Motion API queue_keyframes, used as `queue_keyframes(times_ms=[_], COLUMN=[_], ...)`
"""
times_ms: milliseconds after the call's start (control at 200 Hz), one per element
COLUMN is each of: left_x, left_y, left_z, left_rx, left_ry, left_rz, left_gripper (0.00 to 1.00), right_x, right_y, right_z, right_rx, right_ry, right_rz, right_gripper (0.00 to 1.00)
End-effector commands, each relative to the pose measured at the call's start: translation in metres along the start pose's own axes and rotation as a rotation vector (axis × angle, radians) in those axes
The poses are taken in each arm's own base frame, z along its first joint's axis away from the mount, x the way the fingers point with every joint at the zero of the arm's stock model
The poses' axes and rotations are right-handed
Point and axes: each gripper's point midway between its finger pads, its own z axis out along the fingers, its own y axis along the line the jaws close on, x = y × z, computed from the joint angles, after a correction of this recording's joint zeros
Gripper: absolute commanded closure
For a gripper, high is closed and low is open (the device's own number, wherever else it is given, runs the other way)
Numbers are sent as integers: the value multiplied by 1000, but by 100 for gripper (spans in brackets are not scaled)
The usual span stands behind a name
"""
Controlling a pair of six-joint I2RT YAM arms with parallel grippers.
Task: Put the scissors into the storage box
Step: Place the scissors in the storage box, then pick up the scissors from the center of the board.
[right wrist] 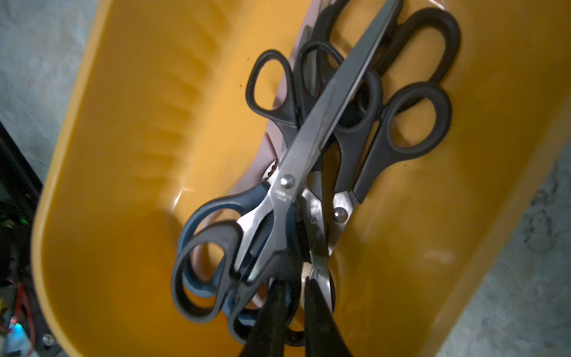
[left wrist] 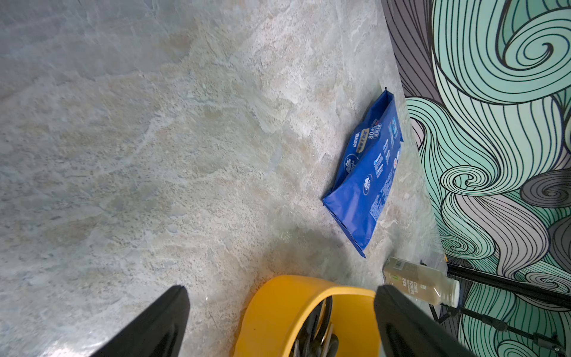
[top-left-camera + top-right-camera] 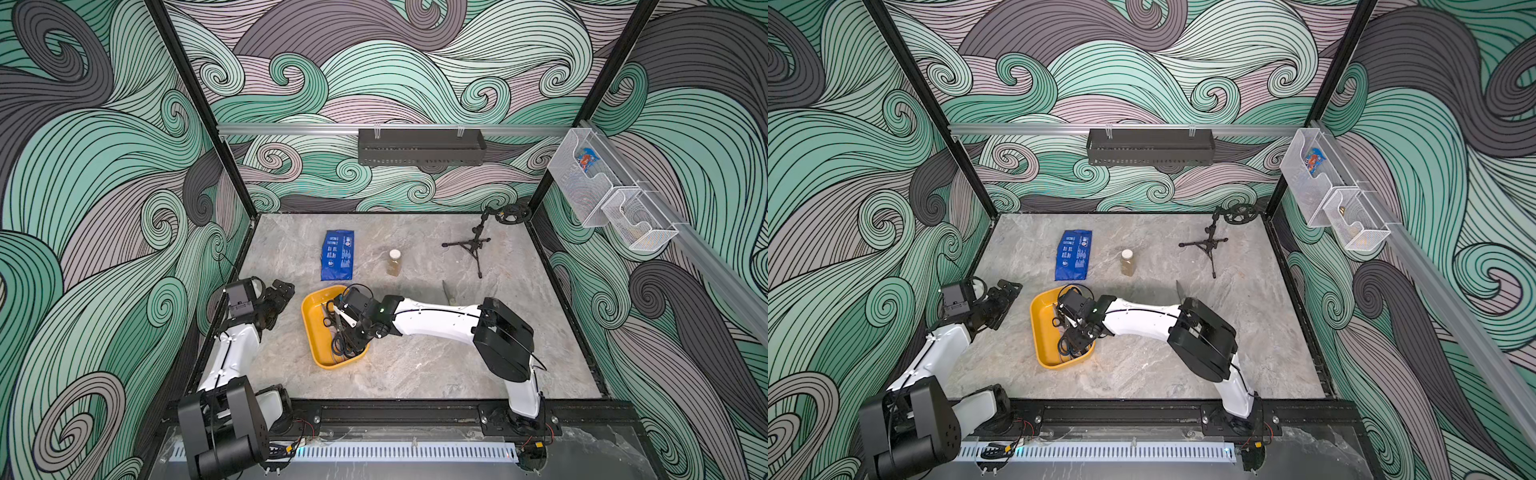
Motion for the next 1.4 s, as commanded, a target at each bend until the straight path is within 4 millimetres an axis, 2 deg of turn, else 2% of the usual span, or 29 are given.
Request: queue_keyframes(times_ms=[0, 135, 295, 410, 530, 650, 770, 916, 1021, 1141, 1246, 1396], left_x=[-4, -6, -7, -3, 5, 19, 38, 62, 79, 89, 91, 91], left_y=[-3, -10, -31, -52, -78, -107, -129, -145, -152, -156, -158, -156], left_z=[-3, -5, -7, -8, -9, -10, -10, -8, -6, -5, -5, -3], left_rx=[14, 33, 119, 184, 215, 228, 259, 287, 303, 306, 308, 293], left_ry=[-16, -12, 13, 41, 66, 89, 131, 177, 209, 220, 220, 222], left_rz=[15, 31, 68, 109, 208, 337, 431, 505, 545, 577, 594, 603], left_gripper=[3, 3, 4, 5, 5, 5, 5, 5, 5, 5, 5, 5], right_x=[-19, -38, -60, -70, -66, -49, -20, 29, 66, 107, 133, 142], right_y=[4, -1, -17, -38, -74, -116, -157, -202, -225, -248, -257, -258], right_z=[-10, -33, -70, -94, -104, -109, -117, -122, -122, -119, -116, -113], right_rx=[9, 52, 146, 226, 305, 353, 378, 373, 332, 319, 321, 329], right_ry=[-57, -136, -250, -311, -317, -292, -258, -201, -156, -80, -2, 39], right_rz=[-12, -7, -7, -6, 24, 96, 184, 322, 417, 491, 528, 569], right_gripper=[71, 58, 54, 52, 50, 50, 50, 49, 49, 50, 55, 63])
